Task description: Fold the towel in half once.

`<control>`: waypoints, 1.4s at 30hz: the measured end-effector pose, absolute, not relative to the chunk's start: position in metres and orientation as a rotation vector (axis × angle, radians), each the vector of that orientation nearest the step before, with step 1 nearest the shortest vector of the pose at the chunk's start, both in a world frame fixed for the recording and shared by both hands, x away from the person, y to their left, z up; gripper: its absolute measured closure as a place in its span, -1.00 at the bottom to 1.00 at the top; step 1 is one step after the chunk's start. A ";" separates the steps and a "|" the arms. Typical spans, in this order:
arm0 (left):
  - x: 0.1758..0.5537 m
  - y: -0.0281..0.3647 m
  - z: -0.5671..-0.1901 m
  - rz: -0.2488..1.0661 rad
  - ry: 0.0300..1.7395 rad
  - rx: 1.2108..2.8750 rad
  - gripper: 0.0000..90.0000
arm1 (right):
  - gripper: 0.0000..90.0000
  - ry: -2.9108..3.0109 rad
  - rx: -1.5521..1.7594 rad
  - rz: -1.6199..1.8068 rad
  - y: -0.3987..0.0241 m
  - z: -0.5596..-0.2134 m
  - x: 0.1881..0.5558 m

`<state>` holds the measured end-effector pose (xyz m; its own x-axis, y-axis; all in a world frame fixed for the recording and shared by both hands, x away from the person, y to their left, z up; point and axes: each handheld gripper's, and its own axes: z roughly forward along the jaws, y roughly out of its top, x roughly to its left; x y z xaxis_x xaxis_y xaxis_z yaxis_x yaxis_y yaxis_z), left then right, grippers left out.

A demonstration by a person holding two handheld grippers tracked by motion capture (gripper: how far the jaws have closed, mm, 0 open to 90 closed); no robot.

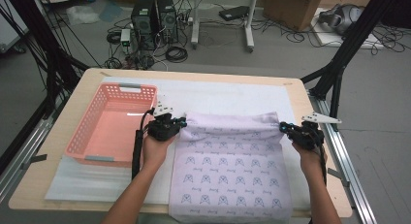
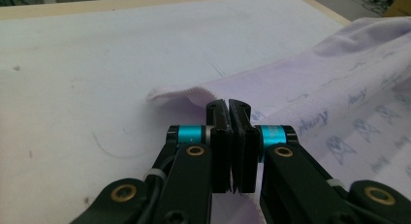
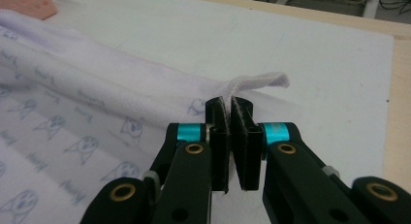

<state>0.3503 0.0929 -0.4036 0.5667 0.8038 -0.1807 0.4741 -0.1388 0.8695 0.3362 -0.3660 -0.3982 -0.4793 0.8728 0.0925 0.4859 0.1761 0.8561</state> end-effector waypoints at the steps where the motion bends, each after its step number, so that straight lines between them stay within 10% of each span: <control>1: 0.346 0.093 -0.404 0.403 1.047 1.786 0.94 | 0.91 2.039 1.277 1.237 -0.366 -0.399 0.332; 24: 0.284 0.100 -0.434 0.335 0.973 1.868 0.91 | 0.87 2.169 1.309 1.190 -0.367 -0.423 0.271; 30: 0.300 0.094 -0.439 0.282 1.062 1.857 0.04 | 0.30 2.131 1.342 1.181 -0.365 -0.420 0.277; 42: 0.356 0.085 -0.439 0.264 1.200 1.828 -0.12 | 0.10 2.151 1.437 1.076 -0.354 -0.416 0.333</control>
<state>0.3564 0.0850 -0.4393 0.5051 0.8158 -0.2816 0.6225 -0.1183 0.7737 0.3326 -0.3540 -0.4162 -0.4318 0.8930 0.1265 0.6371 0.2027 0.7436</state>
